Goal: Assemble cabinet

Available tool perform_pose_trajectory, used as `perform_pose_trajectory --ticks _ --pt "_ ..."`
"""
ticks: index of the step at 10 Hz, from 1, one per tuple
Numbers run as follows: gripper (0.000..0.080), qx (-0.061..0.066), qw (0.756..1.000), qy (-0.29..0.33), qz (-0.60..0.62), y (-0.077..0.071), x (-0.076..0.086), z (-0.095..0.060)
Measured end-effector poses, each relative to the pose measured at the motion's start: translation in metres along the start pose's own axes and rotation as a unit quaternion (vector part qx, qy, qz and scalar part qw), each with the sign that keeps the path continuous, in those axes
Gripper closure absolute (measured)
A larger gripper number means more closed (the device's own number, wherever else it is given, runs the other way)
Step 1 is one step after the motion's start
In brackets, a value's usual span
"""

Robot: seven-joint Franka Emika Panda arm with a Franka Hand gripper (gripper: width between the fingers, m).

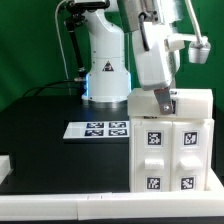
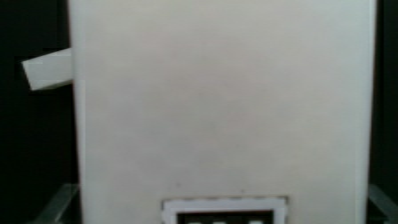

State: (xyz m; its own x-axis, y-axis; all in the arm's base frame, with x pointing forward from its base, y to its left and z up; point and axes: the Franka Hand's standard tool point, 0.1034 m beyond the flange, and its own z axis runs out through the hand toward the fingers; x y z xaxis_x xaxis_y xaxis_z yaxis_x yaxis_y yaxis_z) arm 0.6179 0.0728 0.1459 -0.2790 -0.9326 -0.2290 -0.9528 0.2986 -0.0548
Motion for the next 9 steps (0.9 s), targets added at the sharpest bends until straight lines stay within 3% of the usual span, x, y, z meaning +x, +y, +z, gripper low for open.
perform_pose_trajectory --ticks 2,3,4,5,9 --pt "0.0253 0.002 1.000 -0.005 0.020 -0.001 0.000 0.000" --pt "0.0150 0.002 1.000 -0.005 0.010 -0.001 -0.001 0.000" --pt "0.0150 0.004 1.000 -0.007 0.006 -0.001 -0.002 -0.001" --pt "0.0044 0.018 1.000 -0.011 -0.008 -0.004 -0.005 -0.009" --pt "0.0001 0.059 0.997 -0.041 0.011 -0.015 -0.014 -0.033"
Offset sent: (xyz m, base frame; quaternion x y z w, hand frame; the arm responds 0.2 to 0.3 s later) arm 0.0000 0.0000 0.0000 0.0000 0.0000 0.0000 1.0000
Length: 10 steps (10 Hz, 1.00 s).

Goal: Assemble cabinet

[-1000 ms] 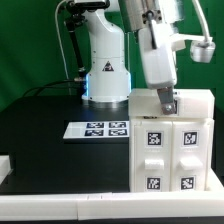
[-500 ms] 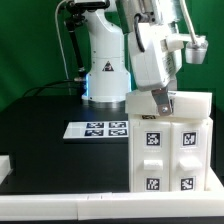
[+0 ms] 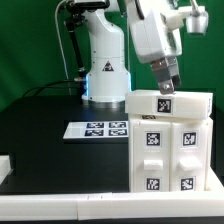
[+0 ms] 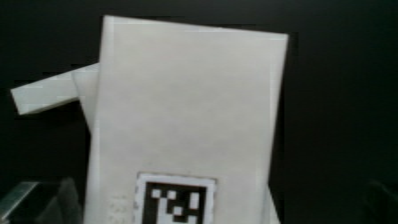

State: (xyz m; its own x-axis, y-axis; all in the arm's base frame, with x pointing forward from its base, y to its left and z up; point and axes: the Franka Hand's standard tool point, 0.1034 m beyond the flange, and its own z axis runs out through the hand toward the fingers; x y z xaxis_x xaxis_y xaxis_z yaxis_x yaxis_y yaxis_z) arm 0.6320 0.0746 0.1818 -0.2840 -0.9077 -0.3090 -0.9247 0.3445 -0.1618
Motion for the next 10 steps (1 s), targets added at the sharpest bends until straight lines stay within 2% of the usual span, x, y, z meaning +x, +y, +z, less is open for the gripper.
perform_pose_trajectory --ticks 1,2,3,4,5,7,8,10 --pt "0.0001 0.005 1.000 -0.002 -0.010 0.000 -0.002 0.001" --pt "0.0002 0.003 1.000 -0.002 -0.021 0.001 -0.002 0.001" --pt "0.0002 -0.004 0.999 0.001 -0.046 0.002 -0.002 0.002" --pt "0.0002 -0.022 0.992 0.003 -0.128 0.001 -0.006 0.003" --pt "0.0002 -0.023 0.980 0.000 -0.196 -0.003 -0.009 0.002" --pt "0.0002 -0.038 0.950 -0.008 -0.310 -0.004 -0.013 0.001" --pt "0.0002 -0.050 0.932 -0.012 -0.360 -0.004 -0.016 0.001" --pt "0.0002 -0.053 0.890 -0.010 -0.453 -0.005 -0.018 0.000"
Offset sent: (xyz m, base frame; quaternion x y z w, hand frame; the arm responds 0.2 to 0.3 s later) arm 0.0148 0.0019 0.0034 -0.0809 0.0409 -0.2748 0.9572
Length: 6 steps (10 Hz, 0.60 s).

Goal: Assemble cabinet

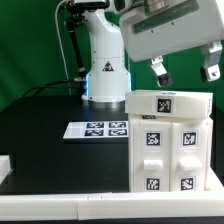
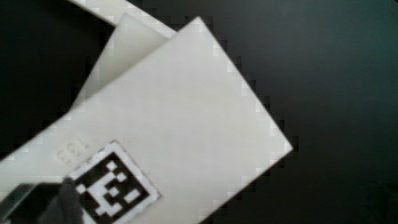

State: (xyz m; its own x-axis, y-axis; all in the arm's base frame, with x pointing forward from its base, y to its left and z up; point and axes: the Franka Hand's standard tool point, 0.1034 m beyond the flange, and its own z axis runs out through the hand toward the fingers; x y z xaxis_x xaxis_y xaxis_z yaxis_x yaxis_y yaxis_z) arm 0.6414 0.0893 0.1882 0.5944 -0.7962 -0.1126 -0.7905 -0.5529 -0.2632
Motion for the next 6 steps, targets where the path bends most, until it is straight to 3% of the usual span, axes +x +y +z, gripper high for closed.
perform_pose_trajectory --ticks 3,6 --pt "0.0002 -0.005 0.986 0.009 -0.167 0.0003 0.0008 0.0009" --pt "0.0002 -0.030 0.914 0.026 -0.404 0.0022 -0.0028 0.0065"
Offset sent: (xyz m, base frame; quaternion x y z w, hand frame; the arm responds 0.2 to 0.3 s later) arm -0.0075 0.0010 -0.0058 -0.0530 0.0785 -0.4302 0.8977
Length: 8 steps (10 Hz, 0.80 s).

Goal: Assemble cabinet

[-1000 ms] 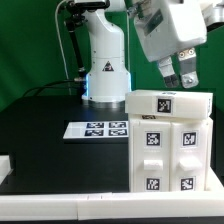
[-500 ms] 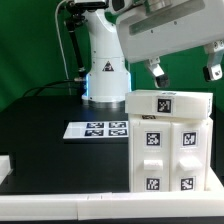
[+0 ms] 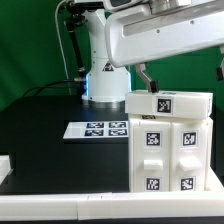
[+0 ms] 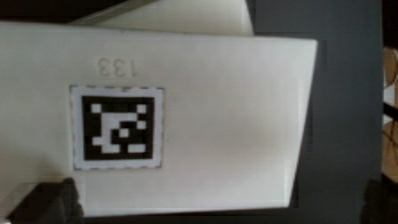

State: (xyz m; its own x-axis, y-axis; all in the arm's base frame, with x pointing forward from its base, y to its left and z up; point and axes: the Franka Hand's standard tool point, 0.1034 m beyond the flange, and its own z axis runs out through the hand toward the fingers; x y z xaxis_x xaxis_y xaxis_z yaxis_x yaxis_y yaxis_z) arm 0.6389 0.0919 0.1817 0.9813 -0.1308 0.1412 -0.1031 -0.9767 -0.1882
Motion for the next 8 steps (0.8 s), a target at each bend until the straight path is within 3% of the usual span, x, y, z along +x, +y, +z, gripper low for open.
perform_pose_trajectory --ticks 3,8 --pt "0.0002 -0.017 0.980 -0.036 -0.197 0.0026 -0.0073 -0.0001" --pt "0.0002 -0.015 0.930 -0.038 -0.365 0.0056 -0.0073 0.0013"
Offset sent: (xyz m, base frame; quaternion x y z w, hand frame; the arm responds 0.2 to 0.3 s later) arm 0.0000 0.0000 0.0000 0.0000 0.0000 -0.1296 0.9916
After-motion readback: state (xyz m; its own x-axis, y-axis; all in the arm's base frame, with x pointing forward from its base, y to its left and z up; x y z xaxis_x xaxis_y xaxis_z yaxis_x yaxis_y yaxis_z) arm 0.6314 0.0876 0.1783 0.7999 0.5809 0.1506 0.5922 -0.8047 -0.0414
